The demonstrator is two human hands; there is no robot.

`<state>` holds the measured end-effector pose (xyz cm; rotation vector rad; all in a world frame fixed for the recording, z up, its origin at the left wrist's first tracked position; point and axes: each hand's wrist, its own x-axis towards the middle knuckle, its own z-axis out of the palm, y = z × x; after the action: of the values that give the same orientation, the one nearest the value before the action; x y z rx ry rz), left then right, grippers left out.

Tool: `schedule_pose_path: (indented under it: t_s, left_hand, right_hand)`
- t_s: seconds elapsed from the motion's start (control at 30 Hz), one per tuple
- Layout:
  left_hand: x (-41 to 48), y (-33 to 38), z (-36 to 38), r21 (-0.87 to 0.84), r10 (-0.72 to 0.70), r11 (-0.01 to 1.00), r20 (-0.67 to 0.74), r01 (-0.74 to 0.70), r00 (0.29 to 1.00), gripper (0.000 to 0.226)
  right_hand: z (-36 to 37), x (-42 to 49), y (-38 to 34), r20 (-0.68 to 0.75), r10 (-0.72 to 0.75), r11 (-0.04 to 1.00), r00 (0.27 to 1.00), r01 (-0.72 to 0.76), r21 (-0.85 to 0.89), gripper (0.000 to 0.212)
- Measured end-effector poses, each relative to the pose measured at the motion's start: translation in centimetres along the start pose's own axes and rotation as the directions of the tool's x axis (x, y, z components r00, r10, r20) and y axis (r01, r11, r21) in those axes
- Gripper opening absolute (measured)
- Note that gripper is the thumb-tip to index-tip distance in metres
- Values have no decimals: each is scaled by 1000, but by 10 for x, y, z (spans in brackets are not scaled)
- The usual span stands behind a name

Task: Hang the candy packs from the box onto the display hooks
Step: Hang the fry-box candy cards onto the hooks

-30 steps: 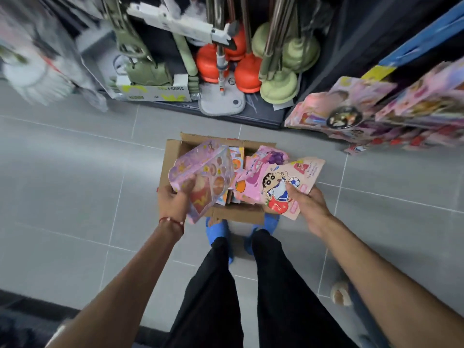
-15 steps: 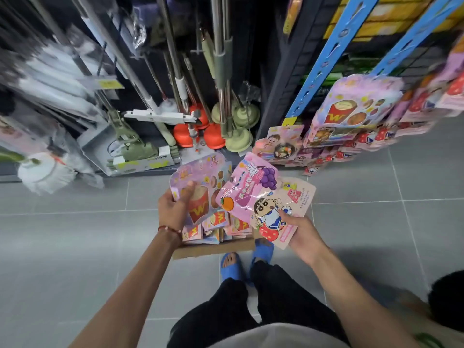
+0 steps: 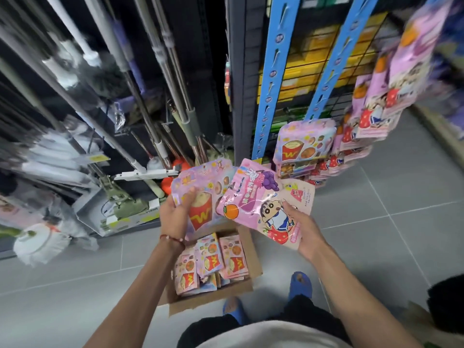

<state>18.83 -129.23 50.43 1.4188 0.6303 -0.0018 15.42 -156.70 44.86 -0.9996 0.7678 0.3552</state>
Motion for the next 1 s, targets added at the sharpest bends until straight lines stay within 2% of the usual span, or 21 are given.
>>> schedule_pose_path:
  t_s: [0.1, 0.3, 0.43, 0.57, 0.73, 0.87, 1.0]
  left_hand:
    - [-4, 17, 41, -82, 36, 996, 5, -36, 999, 13]
    - [-9, 35, 131, -111, 153, 982, -24, -155, 988, 18]
    - [-17, 45, 192, -142, 235, 961, -39, -238, 971, 6]
    - [-24, 64, 243, -221, 298, 927, -51, -302, 953, 4]
    - [-19, 98, 274, -255, 373, 896, -17, -365, 928, 21]
    - [-22, 124, 296, -246, 425, 880, 27, -406, 905, 7]
    - [-20, 143, 303, -248, 453, 870, 61, -426, 889, 6]
  right_hand:
    - [-16, 7, -38, -23, -57, 997, 998, 59, 57, 48]
    - [-55, 18, -133, 10, -160, 974, 987, 156, 163, 47]
    - [-79, 20, -193, 36, -210, 955, 977, 197, 219, 43]
    - [-89, 13, -243, 77, -284, 933, 956, 257, 252, 50]
    - [-94, 4, -279, 51, -383, 889, 922, 353, 292, 54]
    - [-92, -1, -296, 71, -422, 875, 904, 386, 291, 60]
    - [-92, -9, -310, 113, -433, 885, 894, 399, 239, 57]
